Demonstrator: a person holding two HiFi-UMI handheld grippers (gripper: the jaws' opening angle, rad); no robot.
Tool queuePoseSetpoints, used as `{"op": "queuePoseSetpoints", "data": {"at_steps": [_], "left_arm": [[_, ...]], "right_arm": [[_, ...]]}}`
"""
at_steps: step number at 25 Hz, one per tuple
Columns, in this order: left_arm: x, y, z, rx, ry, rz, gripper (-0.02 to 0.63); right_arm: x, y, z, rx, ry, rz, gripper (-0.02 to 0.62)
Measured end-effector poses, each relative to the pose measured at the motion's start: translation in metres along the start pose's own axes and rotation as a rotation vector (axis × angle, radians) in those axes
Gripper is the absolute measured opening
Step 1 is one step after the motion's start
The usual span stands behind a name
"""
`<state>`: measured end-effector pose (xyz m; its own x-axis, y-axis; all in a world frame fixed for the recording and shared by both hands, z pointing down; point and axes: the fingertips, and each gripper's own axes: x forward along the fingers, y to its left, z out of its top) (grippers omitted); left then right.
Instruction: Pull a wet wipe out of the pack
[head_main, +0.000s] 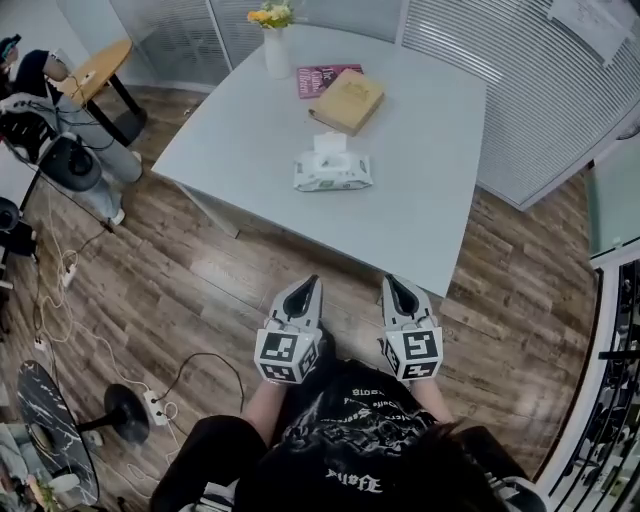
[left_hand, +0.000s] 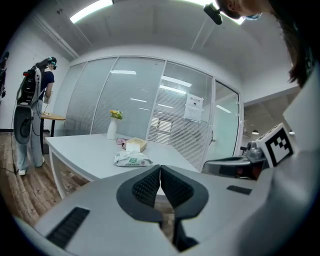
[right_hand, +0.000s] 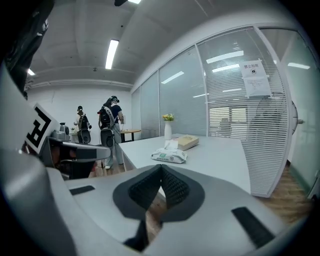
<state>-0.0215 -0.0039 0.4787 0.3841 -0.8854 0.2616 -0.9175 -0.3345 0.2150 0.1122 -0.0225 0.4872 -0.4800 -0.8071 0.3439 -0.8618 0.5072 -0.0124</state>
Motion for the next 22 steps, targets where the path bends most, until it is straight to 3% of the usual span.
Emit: {"op": "queuePoseSetpoints", "data": {"at_steps": [13,22], "left_arm": [[0.116,0.093,0.057,0.069,0.018,-0.132,0.008],[0.160,0.124,0.073,0.085,0.047,-0.207,0.008]], "right_arm": [[0.134,-0.018,0.052,0.018,0.001,-0.094,-0.002],[0.194,-0.013,0.070,0.020,0.014,-0.103,-0.002]]}}
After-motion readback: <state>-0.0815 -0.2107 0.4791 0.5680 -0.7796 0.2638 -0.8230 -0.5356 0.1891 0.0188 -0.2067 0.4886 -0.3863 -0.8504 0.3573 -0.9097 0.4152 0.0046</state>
